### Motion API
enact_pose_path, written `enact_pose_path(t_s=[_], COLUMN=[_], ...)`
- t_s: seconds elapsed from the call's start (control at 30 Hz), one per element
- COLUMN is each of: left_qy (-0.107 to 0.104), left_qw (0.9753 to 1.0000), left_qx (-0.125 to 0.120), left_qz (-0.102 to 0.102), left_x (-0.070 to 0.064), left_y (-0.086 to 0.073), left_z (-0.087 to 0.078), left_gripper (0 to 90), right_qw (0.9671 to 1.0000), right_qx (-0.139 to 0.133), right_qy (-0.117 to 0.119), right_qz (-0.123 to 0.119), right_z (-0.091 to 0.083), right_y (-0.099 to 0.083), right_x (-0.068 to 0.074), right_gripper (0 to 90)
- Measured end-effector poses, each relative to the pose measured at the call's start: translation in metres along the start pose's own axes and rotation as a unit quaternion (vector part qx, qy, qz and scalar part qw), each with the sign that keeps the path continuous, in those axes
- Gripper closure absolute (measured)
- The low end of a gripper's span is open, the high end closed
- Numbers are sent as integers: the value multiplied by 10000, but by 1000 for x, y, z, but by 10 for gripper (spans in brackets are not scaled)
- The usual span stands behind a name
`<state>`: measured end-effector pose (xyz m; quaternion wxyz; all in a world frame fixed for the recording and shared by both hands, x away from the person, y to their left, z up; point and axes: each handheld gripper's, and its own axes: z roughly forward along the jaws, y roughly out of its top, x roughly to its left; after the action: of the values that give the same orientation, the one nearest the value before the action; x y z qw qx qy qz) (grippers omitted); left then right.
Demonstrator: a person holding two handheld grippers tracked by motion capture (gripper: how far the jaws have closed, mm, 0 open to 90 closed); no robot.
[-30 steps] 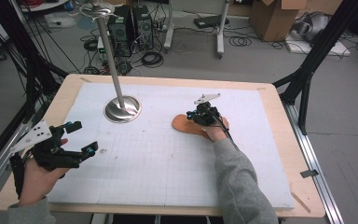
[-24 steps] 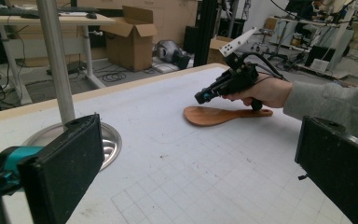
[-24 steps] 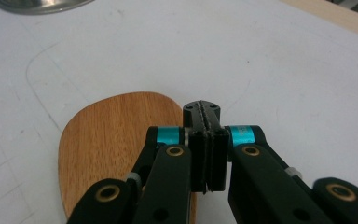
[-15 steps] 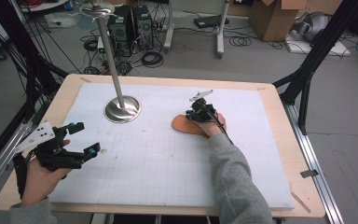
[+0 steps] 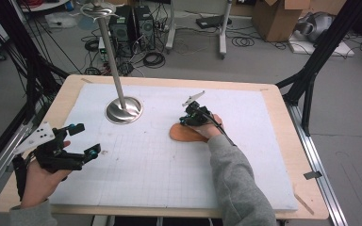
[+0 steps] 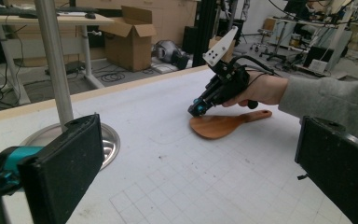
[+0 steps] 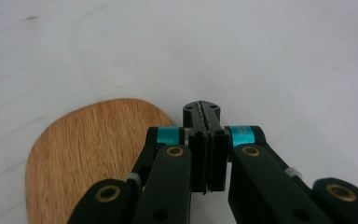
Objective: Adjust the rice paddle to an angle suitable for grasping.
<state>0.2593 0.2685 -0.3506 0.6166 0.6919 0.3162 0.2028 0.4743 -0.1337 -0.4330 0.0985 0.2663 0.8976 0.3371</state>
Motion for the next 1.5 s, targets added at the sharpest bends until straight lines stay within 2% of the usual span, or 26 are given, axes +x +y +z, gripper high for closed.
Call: enact_pose_path(t_s=[0.07,0.1,0.17,0.3,0.47,0.5,0.57,0.6,0.63,0.7,0.73,0.8,0.83,1.07,1.1,1.13,1.17,1.23,1.27,1.33,1.37,1.4,1.43,1.47,1.5], left_qy=[-13,-17,-21,-34,-60,-72,-84,-91,-120,-121,-137,-178,-195,-296,-327,-327,-359,-391,-391,-391,-390,-382,-393,-393,-392], left_qw=[10000,10000,10000,10000,10000,10000,9999,9999,9998,9998,9998,9996,9996,9992,9990,9990,9988,9986,9986,9986,9986,9986,9986,9986,9987], left_qx=[31,44,51,46,39,63,83,90,132,156,166,195,196,262,292,292,311,331,331,342,338,326,297,297,269], left_qz=[6,2,11,31,8,22,23,24,44,56,57,77,73,86,101,101,110,129,129,132,138,147,174,174,201], left_x=[-1,-1,-2,-2,-2,-2,-2,-2,-2,-2,-2,-3,-4,-5,-5,-5,-6,-6,-6,-6,-6,-6,-6,-6,-6], left_y=[0,-1,0,1,1,1,1,1,0,0,0,1,1,1,1,1,1,1,1,2,2,3,5,5,7], left_z=[2,3,4,4,7,9,11,12,15,17,19,23,24,35,39,39,42,45,45,46,47,47,47,47,46], left_gripper=[18,18,18,18,18,18,18,18,17,18,18,17,18,17,17,18,18,18,18,18,18,17,18,18,17], right_qw=[9994,9992,9983,9974,9968,9963,9962,9961,9952,9948,9939,9937,9931,9911,9908,9908,9914,9936,9936,9940,9936,9934,9948,9948,9933], right_qx=[84,87,165,266,239,275,298,279,353,394,445,431,462,529,501,501,479,192,192,-59,-134,-172,-196,-196,-529], right_qy=[301,344,529,665,750,782,788,781,829,851,883,895,935,984,1020,1020,1027,953,953,1049,1094,1106,900,900,978], right_qz=[-131,-189,-161,-118,-144,-214,-227,-312,-369,-397,-488,-509,-539,-718,-731,-731,-657,-568,-568,-315,-265,-257,-433,-433,-313], right_z=[2,2,3,2,-2,-6,-7,-9,-14,-16,-22,-24,-31,-53,-61,-61,-68,-72,-72,-73,-74,-74,-78,-78,-85], right_y=[3,4,6,7,1,-3,-4,-6,-11,-12,-17,-20,-28,-51,-61,-61,-69,-82,-82,-91,-93,-94,-93,-93,-92], right_x=[11,14,23,35,47,54,57,62,70,73,80,83,90,105,110,110,113,115,115,113,112,111,113,113,110], right_gripper=[900,900,900,900,900,900,900,900,899,899,899,899,899,899,899,899,899,899,899,899,899,899,897,897,897])
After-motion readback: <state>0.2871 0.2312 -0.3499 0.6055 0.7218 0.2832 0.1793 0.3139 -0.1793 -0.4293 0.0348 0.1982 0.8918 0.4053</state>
